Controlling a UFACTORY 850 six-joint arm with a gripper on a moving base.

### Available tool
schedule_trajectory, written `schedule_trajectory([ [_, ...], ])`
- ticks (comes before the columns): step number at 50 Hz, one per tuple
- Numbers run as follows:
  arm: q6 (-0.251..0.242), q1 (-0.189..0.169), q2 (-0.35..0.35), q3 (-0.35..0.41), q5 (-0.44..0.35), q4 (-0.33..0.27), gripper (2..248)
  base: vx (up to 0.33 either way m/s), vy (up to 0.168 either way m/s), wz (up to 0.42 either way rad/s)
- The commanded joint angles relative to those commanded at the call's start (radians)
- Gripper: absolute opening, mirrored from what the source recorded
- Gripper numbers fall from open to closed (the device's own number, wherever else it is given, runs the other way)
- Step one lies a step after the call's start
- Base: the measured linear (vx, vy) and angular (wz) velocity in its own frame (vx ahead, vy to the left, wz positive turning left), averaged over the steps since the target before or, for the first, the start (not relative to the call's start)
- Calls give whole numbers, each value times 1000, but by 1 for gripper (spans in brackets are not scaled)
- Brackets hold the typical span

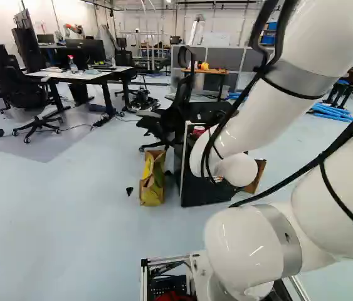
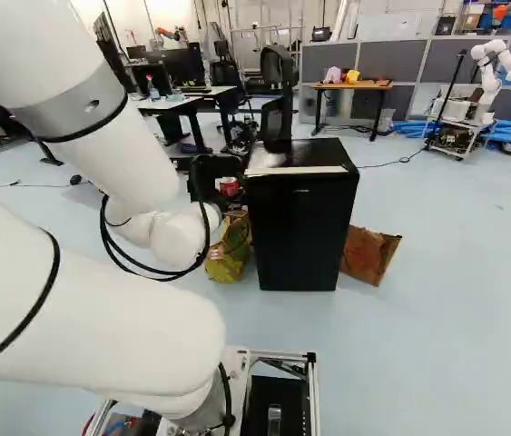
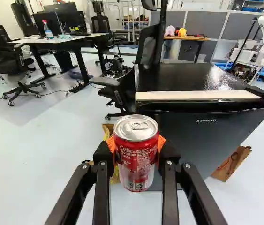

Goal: Grab a drink from the fridge

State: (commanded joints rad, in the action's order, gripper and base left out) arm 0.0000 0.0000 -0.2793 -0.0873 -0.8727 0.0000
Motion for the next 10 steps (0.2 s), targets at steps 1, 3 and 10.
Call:
schedule_trajectory([
  [1, 0, 0, 0, 0, 0, 0, 100, 0, 0, 0],
  [3, 0, 0, 0, 0, 0, 0, 100, 0, 0, 0],
  [10, 0, 0, 0, 0, 0, 0, 100, 0, 0, 0],
])
